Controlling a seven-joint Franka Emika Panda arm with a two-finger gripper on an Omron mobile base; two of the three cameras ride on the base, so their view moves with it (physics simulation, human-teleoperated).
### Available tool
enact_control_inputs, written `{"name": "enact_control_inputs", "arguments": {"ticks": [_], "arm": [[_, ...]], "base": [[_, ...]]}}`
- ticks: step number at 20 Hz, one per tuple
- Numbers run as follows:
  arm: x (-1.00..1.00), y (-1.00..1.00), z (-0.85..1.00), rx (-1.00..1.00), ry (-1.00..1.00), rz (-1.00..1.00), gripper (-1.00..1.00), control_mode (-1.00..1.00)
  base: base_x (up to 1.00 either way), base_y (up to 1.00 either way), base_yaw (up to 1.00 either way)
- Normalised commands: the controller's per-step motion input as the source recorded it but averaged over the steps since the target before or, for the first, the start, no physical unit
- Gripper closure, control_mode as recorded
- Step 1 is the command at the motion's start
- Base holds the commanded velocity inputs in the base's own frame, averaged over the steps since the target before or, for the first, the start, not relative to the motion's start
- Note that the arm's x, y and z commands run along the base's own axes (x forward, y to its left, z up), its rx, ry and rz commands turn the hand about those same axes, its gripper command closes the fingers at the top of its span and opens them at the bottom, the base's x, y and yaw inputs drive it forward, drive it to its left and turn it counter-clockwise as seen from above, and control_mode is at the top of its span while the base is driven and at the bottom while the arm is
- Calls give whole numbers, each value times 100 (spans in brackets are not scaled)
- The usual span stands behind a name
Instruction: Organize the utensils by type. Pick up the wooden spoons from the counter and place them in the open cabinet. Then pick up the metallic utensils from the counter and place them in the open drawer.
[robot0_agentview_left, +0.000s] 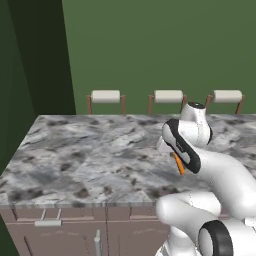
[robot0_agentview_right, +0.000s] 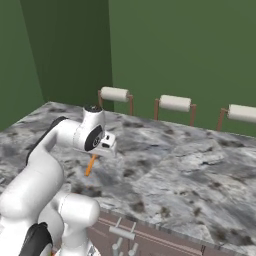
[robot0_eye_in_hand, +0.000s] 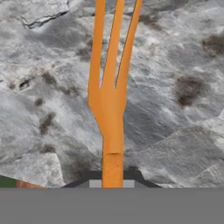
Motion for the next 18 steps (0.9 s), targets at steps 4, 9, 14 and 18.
{"name": "enact_control_inputs", "arguments": {"ticks": [4, 9, 14, 18], "arm": [[-20, 0, 28, -6, 0, 1, 100, -100], [0, 0, 0, -1, 0, 0, 100, -100], [-4, 0, 0, 0, 0, 0, 100, 100], [0, 0, 0, 0, 0, 0, 100, 100]], "base": [[0, 0, 0], [0, 0, 0], [-5, -2, -1], [-53, -20, -13]]}}
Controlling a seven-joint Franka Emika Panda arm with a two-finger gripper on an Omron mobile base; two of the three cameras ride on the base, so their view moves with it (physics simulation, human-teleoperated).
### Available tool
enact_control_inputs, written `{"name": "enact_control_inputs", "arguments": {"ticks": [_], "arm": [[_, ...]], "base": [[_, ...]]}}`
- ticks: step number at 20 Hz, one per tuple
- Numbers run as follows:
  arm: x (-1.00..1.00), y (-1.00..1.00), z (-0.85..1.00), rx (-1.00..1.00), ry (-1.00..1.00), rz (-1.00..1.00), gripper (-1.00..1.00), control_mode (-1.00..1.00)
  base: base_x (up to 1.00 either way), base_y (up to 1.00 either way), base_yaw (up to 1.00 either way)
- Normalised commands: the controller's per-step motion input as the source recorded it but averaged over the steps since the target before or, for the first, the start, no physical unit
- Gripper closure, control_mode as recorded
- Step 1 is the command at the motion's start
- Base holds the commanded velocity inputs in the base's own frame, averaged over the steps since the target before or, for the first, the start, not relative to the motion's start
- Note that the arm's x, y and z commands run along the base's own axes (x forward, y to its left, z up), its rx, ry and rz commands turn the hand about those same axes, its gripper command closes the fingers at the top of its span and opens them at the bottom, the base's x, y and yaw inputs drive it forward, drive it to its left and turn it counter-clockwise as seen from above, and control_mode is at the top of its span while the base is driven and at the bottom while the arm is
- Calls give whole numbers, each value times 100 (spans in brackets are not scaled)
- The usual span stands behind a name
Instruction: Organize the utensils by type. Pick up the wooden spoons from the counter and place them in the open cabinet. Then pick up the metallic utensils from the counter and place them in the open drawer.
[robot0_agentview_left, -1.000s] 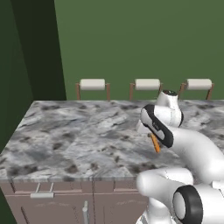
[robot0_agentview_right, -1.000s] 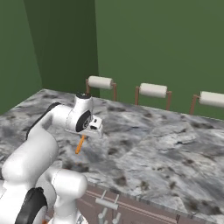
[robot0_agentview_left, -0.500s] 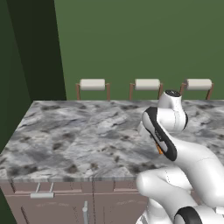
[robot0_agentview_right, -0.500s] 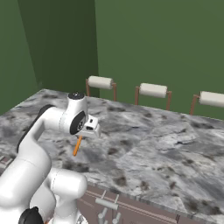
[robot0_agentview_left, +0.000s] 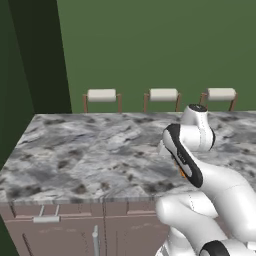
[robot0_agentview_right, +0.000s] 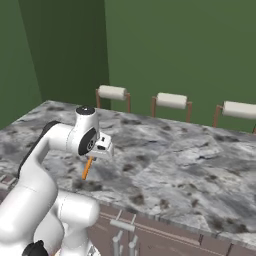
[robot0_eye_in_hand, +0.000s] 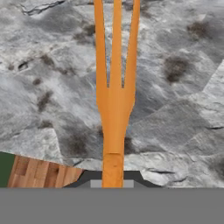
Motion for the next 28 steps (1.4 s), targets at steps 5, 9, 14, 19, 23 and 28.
{"name": "enact_control_inputs", "arguments": {"ticks": [5, 9, 14, 19, 23, 28], "arm": [[0, 0, 0, 0, 0, 0, 100, 100], [0, 0, 0, 0, 0, 0, 100, 100], [0, 0, 0, 0, 0, 0, 100, 100], [0, 0, 0, 0, 0, 0, 100, 100], [0, 0, 0, 0, 0, 0, 100, 100], [0, 0, 0, 0, 0, 0, 100, 100]], "base": [[-18, -18, -55], [7, 0, -99], [4, 0, -100], [6, 0, -100], [9, -7, -95], [11, -38, -80]]}}
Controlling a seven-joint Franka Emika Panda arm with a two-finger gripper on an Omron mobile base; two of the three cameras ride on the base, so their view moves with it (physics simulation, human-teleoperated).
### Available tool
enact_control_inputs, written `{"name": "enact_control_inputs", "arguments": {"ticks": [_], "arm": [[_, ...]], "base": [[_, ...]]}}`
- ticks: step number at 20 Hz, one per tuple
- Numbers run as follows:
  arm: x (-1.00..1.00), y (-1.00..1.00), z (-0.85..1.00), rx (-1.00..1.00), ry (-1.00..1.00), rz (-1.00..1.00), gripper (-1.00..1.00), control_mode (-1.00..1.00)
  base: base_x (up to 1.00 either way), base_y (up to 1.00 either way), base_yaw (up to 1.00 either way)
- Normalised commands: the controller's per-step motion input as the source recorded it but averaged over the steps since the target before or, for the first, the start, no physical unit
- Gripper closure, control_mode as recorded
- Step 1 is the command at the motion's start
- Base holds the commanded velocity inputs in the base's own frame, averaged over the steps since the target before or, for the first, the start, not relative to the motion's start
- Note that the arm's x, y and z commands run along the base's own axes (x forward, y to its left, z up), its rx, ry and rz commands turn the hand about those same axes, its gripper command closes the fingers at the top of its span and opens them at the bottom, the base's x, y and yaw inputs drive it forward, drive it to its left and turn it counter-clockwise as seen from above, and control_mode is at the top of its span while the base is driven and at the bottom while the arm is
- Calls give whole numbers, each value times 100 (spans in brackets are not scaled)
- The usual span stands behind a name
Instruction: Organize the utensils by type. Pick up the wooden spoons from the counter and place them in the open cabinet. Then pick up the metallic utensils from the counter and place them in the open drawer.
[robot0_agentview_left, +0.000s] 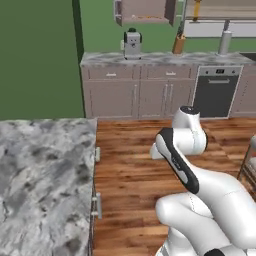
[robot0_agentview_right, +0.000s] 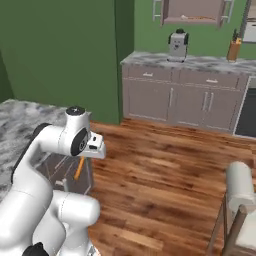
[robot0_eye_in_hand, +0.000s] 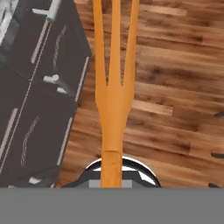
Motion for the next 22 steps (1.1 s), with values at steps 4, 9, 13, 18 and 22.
{"name": "enact_control_inputs", "arguments": {"ticks": [4, 9, 13, 18, 22], "arm": [[0, 0, 0, 0, 0, 0, 100, 100], [0, 0, 0, 0, 0, 0, 100, 100], [0, 0, 0, 0, 0, 0, 100, 100], [0, 0, 0, 0, 0, 0, 100, 100], [0, 0, 0, 0, 0, 0, 100, 100]], "base": [[14, -31, -81], [73, -3, -42], [100, 0, -4], [100, 0, -4], [100, 0, -4]]}}
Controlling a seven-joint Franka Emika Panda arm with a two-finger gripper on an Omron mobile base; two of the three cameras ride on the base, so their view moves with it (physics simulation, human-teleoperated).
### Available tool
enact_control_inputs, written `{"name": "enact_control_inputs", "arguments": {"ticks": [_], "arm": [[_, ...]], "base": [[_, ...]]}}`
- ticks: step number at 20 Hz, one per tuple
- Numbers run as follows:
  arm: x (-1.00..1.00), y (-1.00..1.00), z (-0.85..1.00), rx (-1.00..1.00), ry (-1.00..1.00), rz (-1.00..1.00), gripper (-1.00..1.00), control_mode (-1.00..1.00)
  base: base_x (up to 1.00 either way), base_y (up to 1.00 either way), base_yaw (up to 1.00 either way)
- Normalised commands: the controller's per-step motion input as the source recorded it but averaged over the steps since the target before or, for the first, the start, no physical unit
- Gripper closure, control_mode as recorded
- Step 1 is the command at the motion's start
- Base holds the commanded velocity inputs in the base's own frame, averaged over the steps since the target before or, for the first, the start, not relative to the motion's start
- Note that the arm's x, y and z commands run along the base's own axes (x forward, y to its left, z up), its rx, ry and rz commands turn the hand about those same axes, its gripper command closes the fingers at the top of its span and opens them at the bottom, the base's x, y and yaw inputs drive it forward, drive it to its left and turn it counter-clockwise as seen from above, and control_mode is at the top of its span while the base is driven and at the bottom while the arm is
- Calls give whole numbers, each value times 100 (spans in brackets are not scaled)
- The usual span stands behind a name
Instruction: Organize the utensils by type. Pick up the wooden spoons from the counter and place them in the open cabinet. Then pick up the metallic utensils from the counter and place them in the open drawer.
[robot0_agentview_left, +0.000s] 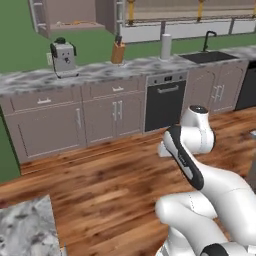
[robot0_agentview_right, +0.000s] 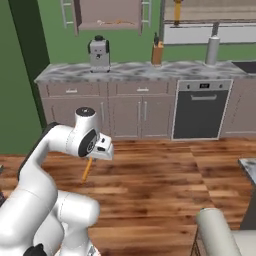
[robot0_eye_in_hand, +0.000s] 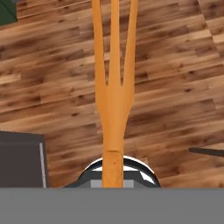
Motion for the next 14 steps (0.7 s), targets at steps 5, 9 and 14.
{"name": "enact_control_inputs", "arguments": {"ticks": [5, 9, 14], "arm": [[0, 0, 0, 0, 0, 0, 100, 100], [0, 0, 0, 0, 0, 0, 100, 100], [0, 0, 0, 0, 0, 0, 100, 100]], "base": [[100, 0, -2], [99, 0, -13], [86, 0, -32]]}}
